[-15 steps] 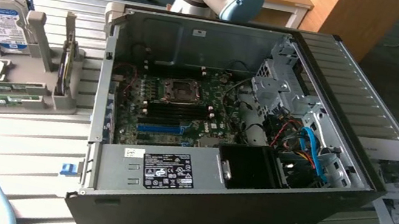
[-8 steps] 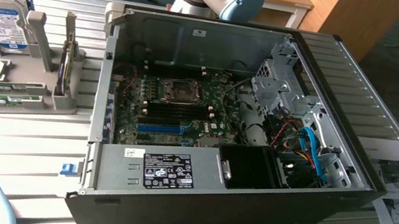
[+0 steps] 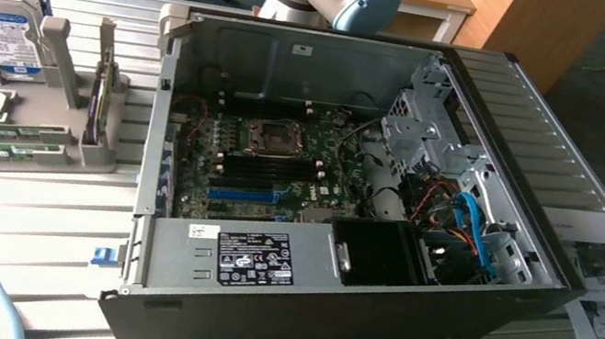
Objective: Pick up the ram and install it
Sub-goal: 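Pick up the ram and move it above insertion slot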
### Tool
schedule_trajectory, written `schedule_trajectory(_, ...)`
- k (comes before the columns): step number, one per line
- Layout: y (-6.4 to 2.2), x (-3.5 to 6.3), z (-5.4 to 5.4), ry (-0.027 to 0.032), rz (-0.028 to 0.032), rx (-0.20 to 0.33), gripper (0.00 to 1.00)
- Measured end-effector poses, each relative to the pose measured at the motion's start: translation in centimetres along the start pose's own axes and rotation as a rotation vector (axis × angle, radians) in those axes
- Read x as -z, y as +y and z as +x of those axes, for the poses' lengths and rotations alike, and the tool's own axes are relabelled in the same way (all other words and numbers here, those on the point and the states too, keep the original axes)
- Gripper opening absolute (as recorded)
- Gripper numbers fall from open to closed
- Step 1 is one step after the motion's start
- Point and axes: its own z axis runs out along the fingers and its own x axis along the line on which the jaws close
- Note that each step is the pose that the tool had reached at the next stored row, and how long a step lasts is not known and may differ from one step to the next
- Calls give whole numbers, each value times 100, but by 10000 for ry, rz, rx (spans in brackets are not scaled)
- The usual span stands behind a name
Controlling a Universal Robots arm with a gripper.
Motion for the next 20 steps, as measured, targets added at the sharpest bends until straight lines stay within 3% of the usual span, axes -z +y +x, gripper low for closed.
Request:
schedule_trajectory(13,-5,-160,2,1,-1,0,23)
schedule_trajectory(20,-4,-167,3,0,0,-2,23)
